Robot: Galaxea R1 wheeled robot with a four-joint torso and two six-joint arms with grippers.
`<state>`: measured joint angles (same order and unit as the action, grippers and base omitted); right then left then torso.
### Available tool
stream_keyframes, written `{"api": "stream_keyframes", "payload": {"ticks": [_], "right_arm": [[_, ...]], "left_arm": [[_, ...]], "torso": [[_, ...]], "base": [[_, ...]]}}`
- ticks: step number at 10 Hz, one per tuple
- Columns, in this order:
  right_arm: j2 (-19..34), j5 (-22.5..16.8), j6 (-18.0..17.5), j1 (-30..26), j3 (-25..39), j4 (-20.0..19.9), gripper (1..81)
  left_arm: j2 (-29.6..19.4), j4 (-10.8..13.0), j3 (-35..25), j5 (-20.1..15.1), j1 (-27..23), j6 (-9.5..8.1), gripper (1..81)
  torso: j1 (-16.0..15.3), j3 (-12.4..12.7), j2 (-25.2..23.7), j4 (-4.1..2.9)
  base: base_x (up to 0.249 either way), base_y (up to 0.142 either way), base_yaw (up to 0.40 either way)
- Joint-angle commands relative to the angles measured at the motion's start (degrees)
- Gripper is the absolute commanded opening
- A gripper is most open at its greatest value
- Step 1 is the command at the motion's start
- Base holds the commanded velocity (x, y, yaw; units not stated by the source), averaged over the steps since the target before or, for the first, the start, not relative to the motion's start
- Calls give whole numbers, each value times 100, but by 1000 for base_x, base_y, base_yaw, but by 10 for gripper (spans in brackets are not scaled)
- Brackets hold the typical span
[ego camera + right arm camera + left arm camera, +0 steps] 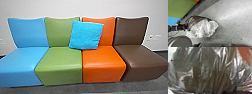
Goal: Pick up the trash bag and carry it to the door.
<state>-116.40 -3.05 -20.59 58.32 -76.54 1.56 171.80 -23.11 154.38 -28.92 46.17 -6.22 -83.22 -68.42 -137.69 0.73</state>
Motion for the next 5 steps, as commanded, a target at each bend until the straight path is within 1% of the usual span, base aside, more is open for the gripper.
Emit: {"api": "stream_keyframes", "payload": {"ticks": [1, 5], "right_arm": [[131, -240, 20, -352, -26, -94, 811], [-62, -240, 20, -228, -290, -68, 811]], "left_arm": [[-251, -97, -532, -413, -657, 6, 10], [-594, -114, -787, -413, -648, 6, 10]], "torso": [[358, 515, 556, 0], [911, 1304, 1408, 0]], "base": [[0, 0, 0], [0, 0, 0]]}}
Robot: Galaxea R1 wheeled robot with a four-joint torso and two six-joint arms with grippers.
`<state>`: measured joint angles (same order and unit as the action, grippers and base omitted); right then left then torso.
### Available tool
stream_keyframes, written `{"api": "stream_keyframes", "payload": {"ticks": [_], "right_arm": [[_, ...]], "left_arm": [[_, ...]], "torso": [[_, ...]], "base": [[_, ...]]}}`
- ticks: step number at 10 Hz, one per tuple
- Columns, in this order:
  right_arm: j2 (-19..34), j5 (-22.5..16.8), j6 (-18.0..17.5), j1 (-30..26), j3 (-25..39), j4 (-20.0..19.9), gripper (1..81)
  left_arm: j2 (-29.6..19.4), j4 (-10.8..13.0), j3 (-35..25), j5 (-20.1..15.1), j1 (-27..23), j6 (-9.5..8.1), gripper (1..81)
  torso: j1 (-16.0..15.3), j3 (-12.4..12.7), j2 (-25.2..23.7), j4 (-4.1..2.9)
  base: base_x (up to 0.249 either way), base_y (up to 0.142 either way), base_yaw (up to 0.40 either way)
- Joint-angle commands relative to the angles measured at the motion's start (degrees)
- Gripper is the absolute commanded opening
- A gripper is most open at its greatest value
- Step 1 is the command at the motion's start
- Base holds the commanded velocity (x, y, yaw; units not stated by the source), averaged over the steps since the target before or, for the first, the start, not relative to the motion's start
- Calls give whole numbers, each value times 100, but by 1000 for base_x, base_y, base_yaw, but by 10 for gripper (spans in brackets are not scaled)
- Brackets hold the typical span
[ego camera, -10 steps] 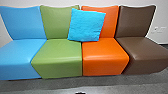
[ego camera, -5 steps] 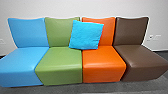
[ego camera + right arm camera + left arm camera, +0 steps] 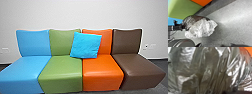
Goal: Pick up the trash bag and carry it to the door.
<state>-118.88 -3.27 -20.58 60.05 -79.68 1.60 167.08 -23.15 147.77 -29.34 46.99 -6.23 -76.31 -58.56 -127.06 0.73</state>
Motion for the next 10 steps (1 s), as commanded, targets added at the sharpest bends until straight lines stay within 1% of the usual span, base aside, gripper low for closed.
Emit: {"api": "stream_keyframes", "payload": {"ticks": [1, 3, 4, 6, 8, 9, 10], "right_arm": [[125, -218, 27, -349, -38, -63, 811], [2, -218, 36, -252, -196, -54, 811], [-77, -218, 54, -182, -266, -45, 811], [-209, -218, 80, -67, -381, -37, 811], [-331, -227, 89, 64, -530, -37, 811], [-410, -218, 89, 143, -618, -37, 811], [-481, -218, 89, 231, -680, -37, 811]], "left_arm": [[-244, -111, -239, -370, -696, 8, 10], [-588, -111, -539, -362, -635, 8, 10], [-869, -111, -811, -362, -591, -1, 10], [-1274, -120, -1260, -335, -494, -1, 10], [-1475, -102, -1374, -318, -292, 8, 10], [-1502, -76, -1383, -318, -169, 68, 10], [-1528, -76, -1427, -318, -3, 219, 10]], "torso": [[358, 512, 558, 0], [621, 885, 958, 0], [780, 1109, 1198, 0], [1051, 1496, 1613, 0], [1335, 1892, 2044, 0], [1462, 2074, 2239, 0], [1611, 2224, 2464, 0]], "base": [[0, 0, 0], [0, 0, 0], [0, 0, 0], [0, 0, 0], [0, 0, 0], [0, 0, 0], [0, 0, 0]]}}
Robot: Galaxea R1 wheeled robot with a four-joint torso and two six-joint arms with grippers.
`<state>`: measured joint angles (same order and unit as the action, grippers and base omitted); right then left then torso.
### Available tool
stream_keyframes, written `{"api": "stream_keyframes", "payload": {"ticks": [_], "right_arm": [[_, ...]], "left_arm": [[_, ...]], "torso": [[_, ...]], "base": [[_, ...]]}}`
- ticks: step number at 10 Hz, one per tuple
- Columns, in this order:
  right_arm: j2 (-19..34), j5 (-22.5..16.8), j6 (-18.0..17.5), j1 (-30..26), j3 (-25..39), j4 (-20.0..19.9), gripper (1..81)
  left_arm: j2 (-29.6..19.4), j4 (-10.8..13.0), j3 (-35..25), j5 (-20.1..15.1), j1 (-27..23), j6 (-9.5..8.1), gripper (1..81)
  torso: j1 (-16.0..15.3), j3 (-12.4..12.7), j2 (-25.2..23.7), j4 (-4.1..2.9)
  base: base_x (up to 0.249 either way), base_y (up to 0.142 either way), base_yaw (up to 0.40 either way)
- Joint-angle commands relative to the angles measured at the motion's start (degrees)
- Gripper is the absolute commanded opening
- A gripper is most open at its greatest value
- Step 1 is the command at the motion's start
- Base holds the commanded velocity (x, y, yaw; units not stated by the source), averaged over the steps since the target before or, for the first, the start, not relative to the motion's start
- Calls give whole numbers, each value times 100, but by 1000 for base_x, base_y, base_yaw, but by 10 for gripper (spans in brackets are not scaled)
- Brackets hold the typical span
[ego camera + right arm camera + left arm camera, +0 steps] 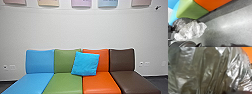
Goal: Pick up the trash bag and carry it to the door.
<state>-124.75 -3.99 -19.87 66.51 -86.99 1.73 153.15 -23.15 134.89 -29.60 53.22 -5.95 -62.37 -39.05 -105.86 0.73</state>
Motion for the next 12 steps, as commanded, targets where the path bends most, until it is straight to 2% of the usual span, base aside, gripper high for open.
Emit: {"api": "stream_keyframes", "payload": {"ticks": [1, 2, 4, 7, 9, 11, 12], "right_arm": [[17, -146, 18, -318, -18, -41, 811], [-87, -138, 18, -213, -123, -33, 811], [-246, -112, 36, -1, -238, -24, 811], [-553, 11, 141, 411, -536, 37, 811], [-930, 257, 168, 754, -1018, 204, 811], [-1335, 328, 168, 1045, -1528, 363, 811], [-1468, 407, 168, 1115, -1696, 416, 811]], "left_arm": [[-144, -58, -147, -292, -459, 331, 10], [-170, -75, -147, -153, -282, 558, 10], [-267, -67, -164, 146, 79, 840, 10], [-364, -58, -314, 594, 632, 1122, 10], [-285, -49, -314, 894, 966, 1341, 10], [-346, -58, -357, 1079, 1265, 1500, 10], [-485, -58, -584, 1105, 1318, 1500, 10]], "torso": [[341, -33, 531, 0], [492, 64, 743, 0], [719, 142, 1102, 0], [1121, 149, 1725, 0], [1403, 151, 2159, 0], [1676, 151, 2586, 0], [1814, 151, 2798, 0]], "base": [[0, 0, 0], [0, 0, 0], [0, 0, 0], [0, 0, 0], [0, 0, 0], [0, 0, 0], [0, 0, 0]]}}
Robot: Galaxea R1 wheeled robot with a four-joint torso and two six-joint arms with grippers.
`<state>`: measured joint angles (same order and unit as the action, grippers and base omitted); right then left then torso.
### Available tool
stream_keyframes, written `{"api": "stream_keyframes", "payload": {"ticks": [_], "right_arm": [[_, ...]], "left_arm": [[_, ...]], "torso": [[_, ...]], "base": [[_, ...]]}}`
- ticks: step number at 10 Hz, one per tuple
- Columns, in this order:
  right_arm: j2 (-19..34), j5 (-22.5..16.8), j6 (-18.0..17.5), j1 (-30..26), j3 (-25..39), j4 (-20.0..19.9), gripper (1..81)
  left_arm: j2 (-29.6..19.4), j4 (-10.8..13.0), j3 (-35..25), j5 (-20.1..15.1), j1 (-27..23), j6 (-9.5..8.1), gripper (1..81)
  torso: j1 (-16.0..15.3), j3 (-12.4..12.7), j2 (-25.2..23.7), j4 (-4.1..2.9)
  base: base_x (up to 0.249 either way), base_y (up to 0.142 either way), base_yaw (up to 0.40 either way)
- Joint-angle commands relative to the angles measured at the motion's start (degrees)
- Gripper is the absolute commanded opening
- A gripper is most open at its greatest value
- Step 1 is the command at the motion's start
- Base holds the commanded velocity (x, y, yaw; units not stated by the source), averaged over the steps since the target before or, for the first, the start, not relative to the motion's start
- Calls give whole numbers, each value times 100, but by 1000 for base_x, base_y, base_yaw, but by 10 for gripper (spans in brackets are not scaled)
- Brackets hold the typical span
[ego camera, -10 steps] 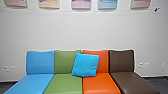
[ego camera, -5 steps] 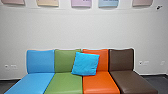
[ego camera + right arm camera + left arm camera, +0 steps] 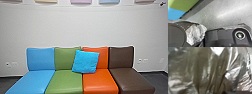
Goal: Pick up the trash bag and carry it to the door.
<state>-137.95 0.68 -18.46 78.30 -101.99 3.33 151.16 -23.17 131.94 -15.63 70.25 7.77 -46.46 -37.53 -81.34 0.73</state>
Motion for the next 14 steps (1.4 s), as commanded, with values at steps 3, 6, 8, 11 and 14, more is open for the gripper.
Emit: {"api": "stream_keyframes", "payload": {"ticks": [3, 6, 8, 11, 14], "right_arm": [[-139, -33, 35, -29, 4, 379, 811], [-139, -33, 35, -11, -4, 397, 811], [-183, -33, 35, 32, -66, 397, 811], [-437, -33, 26, 173, -425, 423, 811], [-877, -33, 26, 296, -795, 432, 811]], "left_arm": [[-596, -56, -1021, -54, -376, 129, 10], [-569, -91, -1021, -54, -376, 120, 10], [-447, -91, -837, -54, -289, 129, 10], [133, -3, -92, -54, 115, 242, 10], [722, -3, 683, -54, 345, 462, 10]], "torso": [[640, 0, 988, 0], [1045, 0, 1613, 0], [1318, 0, 2040, 0], [1668, 678, 2588, 0], [2070, 640, 3200, 0]], "base": [[0, 0, 0], [0, 0, 0], [0, 0, 0], [0, 0, 0], [0, 0, 0]]}}
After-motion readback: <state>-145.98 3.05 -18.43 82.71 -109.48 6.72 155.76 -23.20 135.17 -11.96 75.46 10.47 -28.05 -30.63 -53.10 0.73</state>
